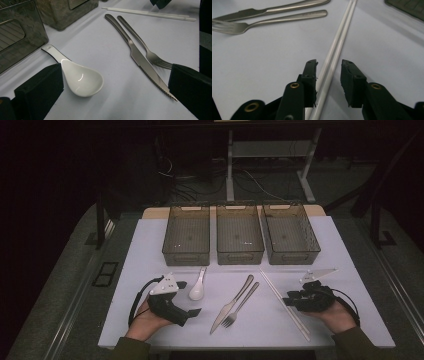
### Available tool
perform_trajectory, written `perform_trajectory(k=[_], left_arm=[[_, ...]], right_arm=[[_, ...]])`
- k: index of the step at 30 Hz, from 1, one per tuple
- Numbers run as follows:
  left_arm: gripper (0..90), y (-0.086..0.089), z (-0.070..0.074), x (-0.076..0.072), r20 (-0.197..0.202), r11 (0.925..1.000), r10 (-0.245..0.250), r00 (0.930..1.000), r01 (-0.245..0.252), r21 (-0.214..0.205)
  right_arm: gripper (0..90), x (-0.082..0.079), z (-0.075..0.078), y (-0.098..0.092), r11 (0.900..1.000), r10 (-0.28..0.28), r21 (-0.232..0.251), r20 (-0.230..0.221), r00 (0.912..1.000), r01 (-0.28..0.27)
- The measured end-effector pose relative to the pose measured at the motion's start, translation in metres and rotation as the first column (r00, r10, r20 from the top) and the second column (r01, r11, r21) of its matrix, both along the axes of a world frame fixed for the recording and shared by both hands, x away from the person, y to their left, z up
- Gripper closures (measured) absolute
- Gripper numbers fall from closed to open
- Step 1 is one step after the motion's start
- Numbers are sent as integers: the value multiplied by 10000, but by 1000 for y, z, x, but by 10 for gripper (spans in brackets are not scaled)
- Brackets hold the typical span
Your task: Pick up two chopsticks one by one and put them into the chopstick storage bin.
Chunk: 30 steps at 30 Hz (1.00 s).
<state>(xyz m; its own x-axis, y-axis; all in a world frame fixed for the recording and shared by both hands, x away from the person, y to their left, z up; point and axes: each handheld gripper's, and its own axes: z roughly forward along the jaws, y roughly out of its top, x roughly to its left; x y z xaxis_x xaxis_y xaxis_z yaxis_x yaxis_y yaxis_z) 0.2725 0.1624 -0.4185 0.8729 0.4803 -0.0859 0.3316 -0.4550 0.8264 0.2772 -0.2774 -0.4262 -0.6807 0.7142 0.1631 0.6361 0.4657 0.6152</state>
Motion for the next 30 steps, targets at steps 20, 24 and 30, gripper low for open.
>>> perform_trajectory(k=[20, 24, 30], left_arm=[[0, -2, -2, -2, -94, 9999, -80, 9999, 81, 112], [0, -2, -3, -2, -95, 9999, -80, 9999, 81, 114], [0, -2, -3, -2, -97, 9999, -85, 9999, 86, 133]], right_arm=[[773, -15, -6, -4, 9986, -117, -514, -285, 9995, 102], [780, -16, -8, -2, 9980, -64, -626, -373, 9993, 40], [786, -15, -9, -1, 9964, -91, -847, -316, 9995, 64]])
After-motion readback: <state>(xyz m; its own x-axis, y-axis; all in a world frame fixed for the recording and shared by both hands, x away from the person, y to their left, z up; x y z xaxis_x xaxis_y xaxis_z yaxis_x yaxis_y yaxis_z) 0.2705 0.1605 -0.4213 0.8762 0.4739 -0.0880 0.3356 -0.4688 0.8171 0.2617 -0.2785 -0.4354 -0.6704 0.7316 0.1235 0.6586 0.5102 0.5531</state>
